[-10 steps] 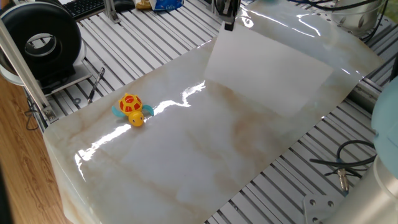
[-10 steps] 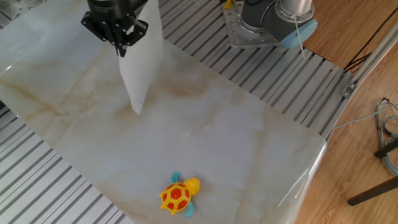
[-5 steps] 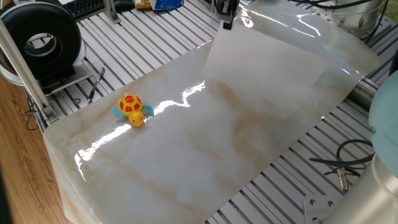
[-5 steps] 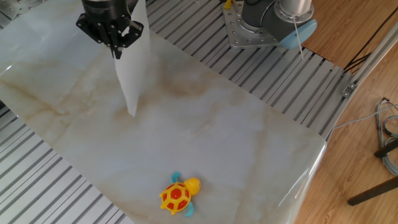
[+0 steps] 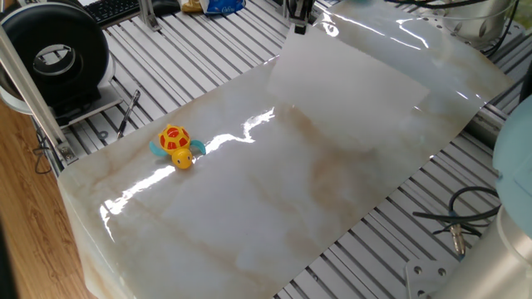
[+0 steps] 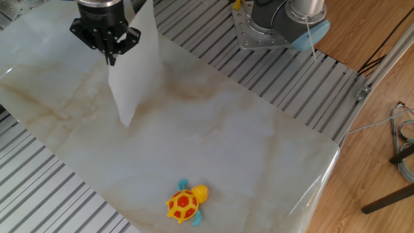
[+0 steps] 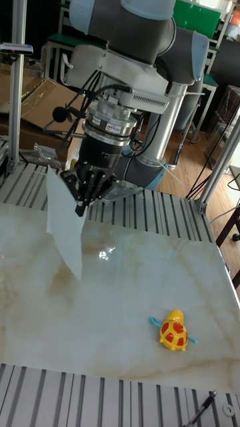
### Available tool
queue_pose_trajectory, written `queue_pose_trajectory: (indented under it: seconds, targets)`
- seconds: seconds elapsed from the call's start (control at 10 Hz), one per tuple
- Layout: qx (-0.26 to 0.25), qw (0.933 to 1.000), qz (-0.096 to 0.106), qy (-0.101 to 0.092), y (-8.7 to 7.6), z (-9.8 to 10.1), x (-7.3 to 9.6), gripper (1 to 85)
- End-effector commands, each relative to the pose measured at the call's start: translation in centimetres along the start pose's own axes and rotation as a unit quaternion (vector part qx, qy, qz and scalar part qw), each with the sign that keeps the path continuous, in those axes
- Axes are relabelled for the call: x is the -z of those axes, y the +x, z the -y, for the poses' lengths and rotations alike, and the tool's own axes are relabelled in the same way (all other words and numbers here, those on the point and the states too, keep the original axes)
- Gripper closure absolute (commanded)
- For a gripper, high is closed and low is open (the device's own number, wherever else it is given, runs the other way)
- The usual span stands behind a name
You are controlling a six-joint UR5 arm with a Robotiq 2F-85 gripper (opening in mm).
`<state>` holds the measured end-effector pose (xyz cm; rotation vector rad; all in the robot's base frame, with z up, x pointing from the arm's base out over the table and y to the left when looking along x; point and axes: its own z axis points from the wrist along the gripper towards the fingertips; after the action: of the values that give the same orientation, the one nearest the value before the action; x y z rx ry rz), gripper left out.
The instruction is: Flip over and spread out the paper that is laid flat on the table
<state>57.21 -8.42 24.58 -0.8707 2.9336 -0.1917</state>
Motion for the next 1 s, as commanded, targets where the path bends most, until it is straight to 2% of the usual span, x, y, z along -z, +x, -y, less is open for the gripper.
queue_pose_trajectory:
  seconds: [0.0, 0.1, 0.2, 0.3, 0.4, 0.7, 0.8, 0.9]
  targets:
    - [0.021, 0.9997, 0.009, 0.008, -0.8, 0.5, -0.1, 84.7]
    - [0.006, 0.9999, 0.013, -0.009, -0.8, -0.4, 0.1, 84.7]
    - [-0.04, 0.9972, 0.023, -0.059, -1.5, -2.9, 0.3, 84.7]
    - [-0.048, 0.9968, 0.025, -0.059, -1.6, -2.9, 0.3, 84.7]
    - [-0.046, 0.9974, 0.025, -0.05, -1.6, -2.5, 0.1, 84.7]
    - [-0.047, 0.9977, 0.032, -0.037, -3.6, -2.5, -0.3, 84.7]
    - [-0.05, 0.9972, 0.036, -0.043, -3.8, -2.7, -0.2, 84.7]
    - [-0.048, 0.9974, 0.04, -0.036, -4.0, -2.3, -0.4, 84.7]
